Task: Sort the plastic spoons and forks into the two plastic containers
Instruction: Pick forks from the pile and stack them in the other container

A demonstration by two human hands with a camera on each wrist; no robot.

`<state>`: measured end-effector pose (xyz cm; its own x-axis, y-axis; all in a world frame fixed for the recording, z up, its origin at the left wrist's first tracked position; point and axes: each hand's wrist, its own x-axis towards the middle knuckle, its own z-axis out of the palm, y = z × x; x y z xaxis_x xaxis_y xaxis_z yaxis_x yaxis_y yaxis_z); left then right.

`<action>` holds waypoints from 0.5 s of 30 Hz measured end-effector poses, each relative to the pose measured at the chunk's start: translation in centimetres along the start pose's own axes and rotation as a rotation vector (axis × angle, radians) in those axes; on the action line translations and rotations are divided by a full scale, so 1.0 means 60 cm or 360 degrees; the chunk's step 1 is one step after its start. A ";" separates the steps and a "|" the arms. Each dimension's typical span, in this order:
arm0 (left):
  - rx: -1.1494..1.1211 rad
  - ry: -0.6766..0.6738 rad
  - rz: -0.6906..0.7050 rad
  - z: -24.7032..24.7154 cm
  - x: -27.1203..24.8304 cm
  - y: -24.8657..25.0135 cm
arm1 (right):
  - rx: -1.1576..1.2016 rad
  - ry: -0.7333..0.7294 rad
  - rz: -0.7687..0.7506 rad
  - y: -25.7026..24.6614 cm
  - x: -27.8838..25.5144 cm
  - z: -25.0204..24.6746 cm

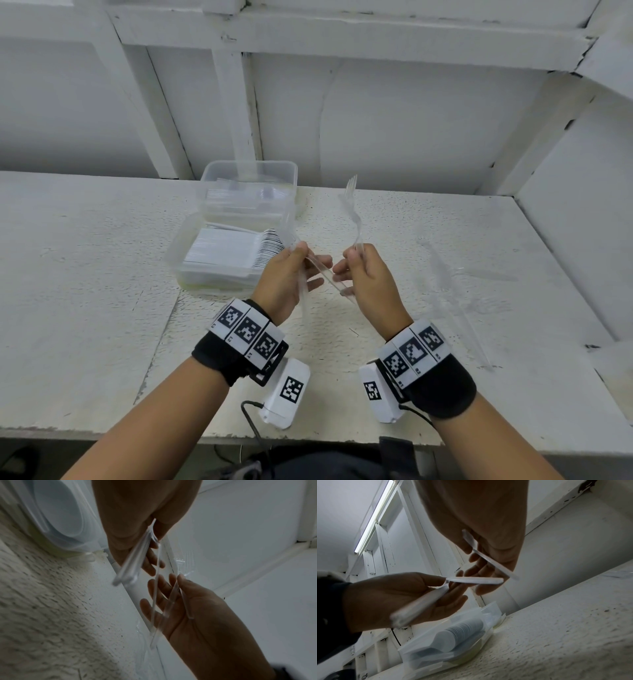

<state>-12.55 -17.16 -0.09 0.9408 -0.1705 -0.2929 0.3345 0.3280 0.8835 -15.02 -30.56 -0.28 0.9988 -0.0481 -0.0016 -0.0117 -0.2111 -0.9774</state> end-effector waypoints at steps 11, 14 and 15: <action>-0.0100 0.0114 -0.0139 0.008 0.001 0.006 | -0.0154 -0.0047 -0.0034 0.001 -0.005 0.003; -0.0097 0.0068 -0.0087 0.008 -0.001 0.000 | -0.0042 -0.0055 0.0014 0.000 -0.009 0.005; -0.0108 0.0050 -0.0076 0.008 -0.002 -0.001 | -0.0002 -0.0059 0.0040 -0.001 -0.011 0.005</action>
<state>-12.72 -17.63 0.07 0.9245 -0.1587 -0.3465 0.3811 0.3827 0.8416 -15.66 -30.19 -0.28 0.9993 -0.0171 -0.0338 -0.0367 -0.2112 -0.9768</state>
